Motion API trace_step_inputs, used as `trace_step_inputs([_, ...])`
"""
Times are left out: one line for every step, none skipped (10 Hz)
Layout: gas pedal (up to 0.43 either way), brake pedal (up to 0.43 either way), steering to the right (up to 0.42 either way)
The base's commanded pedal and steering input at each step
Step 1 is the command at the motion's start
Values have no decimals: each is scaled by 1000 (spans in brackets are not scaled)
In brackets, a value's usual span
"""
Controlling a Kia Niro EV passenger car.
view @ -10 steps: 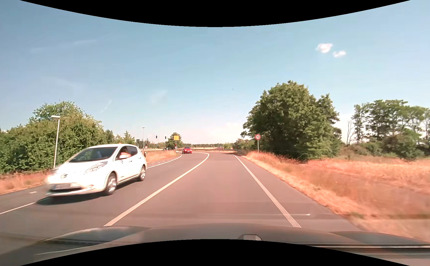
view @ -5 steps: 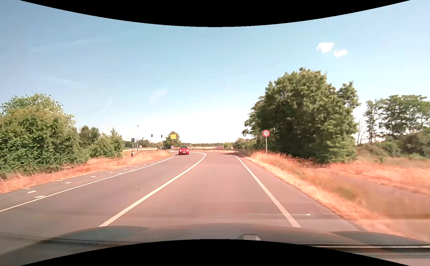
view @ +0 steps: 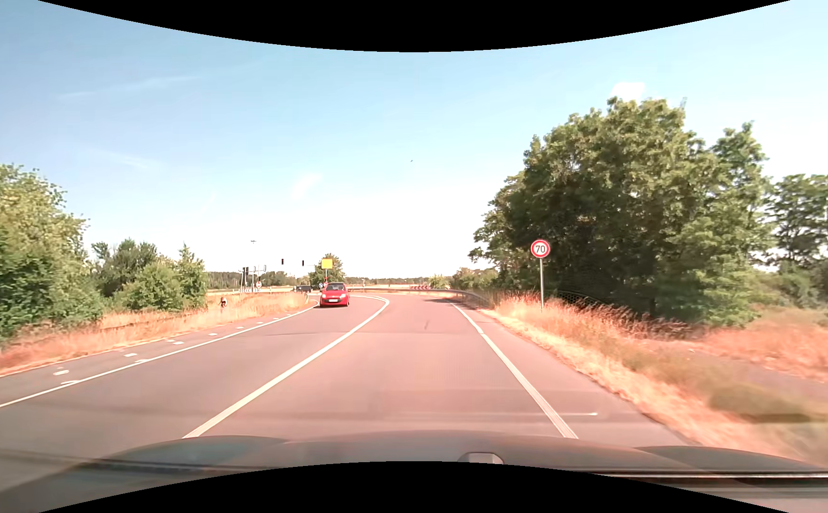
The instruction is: Follow the waypoints while adhering to traffic rules and regulations
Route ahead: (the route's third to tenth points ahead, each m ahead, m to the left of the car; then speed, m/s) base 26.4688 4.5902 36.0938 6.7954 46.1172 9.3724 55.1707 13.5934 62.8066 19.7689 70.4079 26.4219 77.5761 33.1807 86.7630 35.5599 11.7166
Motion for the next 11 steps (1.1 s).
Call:
trace_step_inputs([0,0,-6])
trace_step_inputs([0,0,-6])
trace_step_inputs([0,0,-6])
trace_step_inputs([0,0,-6])
trace_step_inputs([0,0,-6])
trace_step_inputs([0,6,-6])
trace_step_inputs([0,12,-6])
trace_step_inputs([0,30,-6])
trace_step_inputs([0,37,-7])
trace_step_inputs([0,55,-7])
trace_step_inputs([0,73,-8])
